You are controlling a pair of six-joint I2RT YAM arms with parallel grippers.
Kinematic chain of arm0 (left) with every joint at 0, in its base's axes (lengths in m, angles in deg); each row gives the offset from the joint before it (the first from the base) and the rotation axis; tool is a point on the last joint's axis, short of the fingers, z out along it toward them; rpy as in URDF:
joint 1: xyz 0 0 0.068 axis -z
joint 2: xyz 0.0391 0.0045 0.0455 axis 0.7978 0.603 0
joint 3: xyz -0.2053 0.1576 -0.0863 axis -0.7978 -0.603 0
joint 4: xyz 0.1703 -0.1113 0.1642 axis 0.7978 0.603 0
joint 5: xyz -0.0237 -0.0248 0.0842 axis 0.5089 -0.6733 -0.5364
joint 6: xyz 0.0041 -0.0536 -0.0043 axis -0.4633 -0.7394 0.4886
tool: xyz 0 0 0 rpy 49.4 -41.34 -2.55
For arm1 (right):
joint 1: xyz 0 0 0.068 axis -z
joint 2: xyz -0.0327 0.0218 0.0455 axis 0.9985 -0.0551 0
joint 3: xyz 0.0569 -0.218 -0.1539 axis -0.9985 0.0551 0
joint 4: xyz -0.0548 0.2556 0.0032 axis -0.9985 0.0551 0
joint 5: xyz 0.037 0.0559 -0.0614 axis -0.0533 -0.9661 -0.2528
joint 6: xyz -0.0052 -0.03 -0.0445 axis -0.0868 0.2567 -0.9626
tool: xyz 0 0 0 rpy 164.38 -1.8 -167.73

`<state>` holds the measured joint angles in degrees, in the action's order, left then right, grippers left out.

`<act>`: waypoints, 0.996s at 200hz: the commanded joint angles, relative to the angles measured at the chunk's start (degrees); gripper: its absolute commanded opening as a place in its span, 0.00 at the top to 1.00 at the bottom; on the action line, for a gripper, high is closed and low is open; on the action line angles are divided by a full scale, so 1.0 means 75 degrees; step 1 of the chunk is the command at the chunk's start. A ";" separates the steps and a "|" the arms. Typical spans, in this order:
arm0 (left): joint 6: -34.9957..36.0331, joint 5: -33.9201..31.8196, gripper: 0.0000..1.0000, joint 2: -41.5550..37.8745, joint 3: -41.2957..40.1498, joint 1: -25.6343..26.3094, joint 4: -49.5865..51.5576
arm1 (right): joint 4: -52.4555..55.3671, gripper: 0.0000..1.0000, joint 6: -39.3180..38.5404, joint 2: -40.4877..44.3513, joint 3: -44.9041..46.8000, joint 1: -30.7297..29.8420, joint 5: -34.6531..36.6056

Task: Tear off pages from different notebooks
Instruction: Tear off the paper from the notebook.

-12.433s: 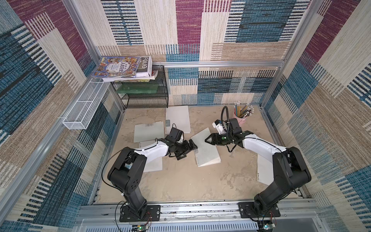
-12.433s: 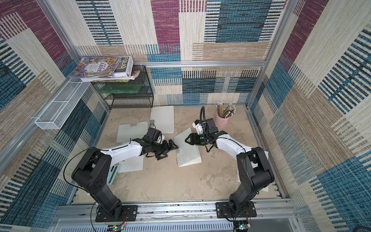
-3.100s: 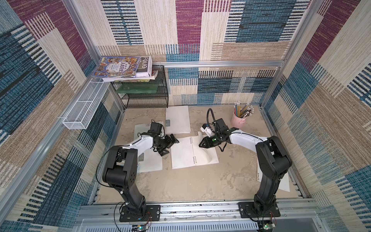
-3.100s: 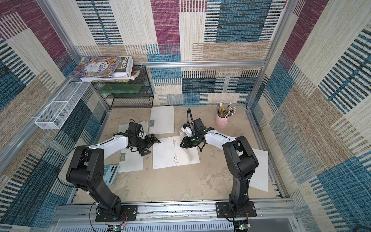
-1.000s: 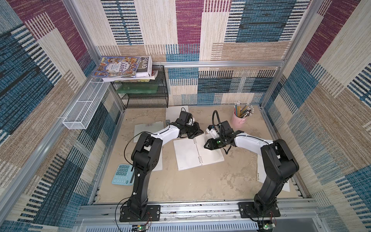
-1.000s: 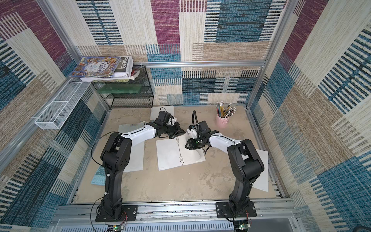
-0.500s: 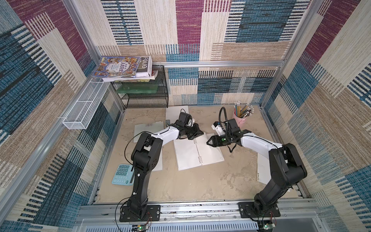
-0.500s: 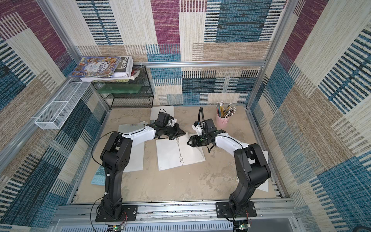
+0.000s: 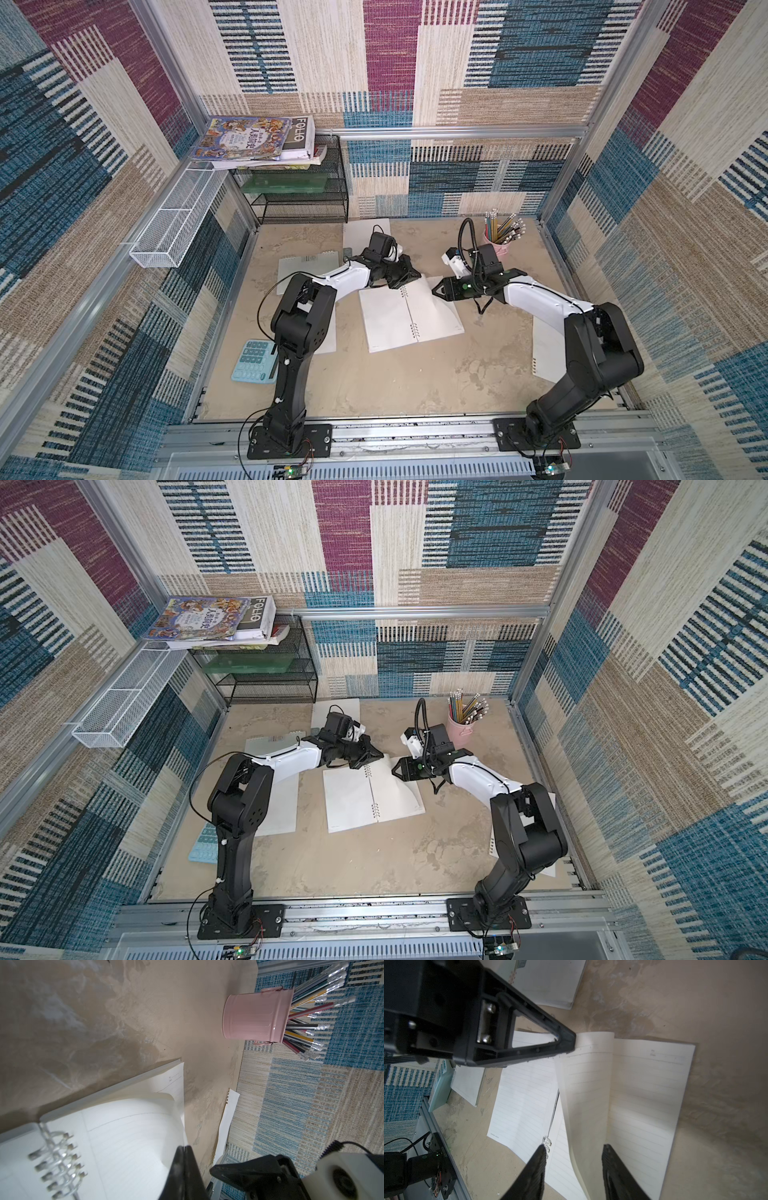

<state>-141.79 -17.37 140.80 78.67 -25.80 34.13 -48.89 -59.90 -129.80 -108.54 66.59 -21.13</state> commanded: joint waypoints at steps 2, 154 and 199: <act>0.0076 0.0083 0.98 -0.0024 -0.0005 -0.0007 -0.0105 | 0.0037 0.57 -0.0209 -0.0110 0.0055 0.0017 0.0161; 0.0073 0.0072 0.60 -0.0076 -0.0042 -0.0029 0.0023 | 0.0118 0.55 -0.0279 -0.0624 0.0104 -0.0262 0.1012; 0.0037 0.0037 0.58 -0.0116 -0.0082 -0.0041 0.0010 | 0.0236 0.49 -0.0319 -0.0689 0.0035 -0.0377 0.1192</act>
<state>-141.82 -17.20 140.69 78.34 -26.00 34.45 -49.57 -61.39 -134.59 -108.02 64.19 -15.17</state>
